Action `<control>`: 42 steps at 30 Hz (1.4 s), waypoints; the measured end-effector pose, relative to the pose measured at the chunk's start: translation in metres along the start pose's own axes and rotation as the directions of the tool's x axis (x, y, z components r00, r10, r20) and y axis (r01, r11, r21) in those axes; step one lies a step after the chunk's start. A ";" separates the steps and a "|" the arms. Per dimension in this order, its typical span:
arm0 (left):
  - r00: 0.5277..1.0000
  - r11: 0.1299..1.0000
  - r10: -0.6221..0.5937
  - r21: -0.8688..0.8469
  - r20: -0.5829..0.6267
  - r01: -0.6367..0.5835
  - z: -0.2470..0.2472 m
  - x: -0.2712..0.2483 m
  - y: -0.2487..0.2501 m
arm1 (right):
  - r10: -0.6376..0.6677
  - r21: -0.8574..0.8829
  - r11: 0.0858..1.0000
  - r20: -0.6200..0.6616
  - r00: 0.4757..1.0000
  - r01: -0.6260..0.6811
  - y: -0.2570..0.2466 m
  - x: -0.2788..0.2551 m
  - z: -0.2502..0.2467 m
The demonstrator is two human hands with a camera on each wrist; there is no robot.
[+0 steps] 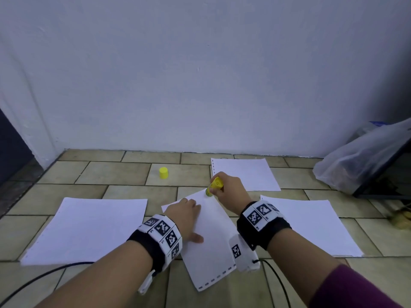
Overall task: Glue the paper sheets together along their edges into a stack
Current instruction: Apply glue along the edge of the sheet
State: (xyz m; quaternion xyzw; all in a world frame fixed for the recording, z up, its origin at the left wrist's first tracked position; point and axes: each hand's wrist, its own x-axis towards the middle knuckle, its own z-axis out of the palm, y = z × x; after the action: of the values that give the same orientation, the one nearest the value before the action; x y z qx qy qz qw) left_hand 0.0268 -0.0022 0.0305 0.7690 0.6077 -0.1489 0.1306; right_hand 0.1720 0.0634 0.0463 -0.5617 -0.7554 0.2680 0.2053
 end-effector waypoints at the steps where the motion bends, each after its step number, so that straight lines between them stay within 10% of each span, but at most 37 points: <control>1: 1.000 1.000 -0.002 0.002 0.001 0.002 0.000 -0.001 0.000 | 0.001 -0.018 1.000 0.012 1.000 -0.001 -0.002 0.004 0.000; 26: 0.993 0.984 0.049 0.166 0.107 -0.066 -0.005 -0.003 0.004 | 0.040 -0.355 0.928 0.406 0.913 0.117 0.011 -0.091 -0.071; 42: 0.973 0.966 0.208 0.138 0.101 -0.220 -0.005 -0.012 0.007 | 0.087 0.120 0.990 -0.079 0.993 -0.077 0.017 -0.054 -0.080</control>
State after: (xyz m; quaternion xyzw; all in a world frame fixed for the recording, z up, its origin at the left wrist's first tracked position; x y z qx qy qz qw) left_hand 0.0316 -0.0123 0.0398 0.8307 0.5021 -0.2116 0.1142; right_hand 0.2489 0.0291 0.0962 -0.5901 -0.7053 0.2962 0.2580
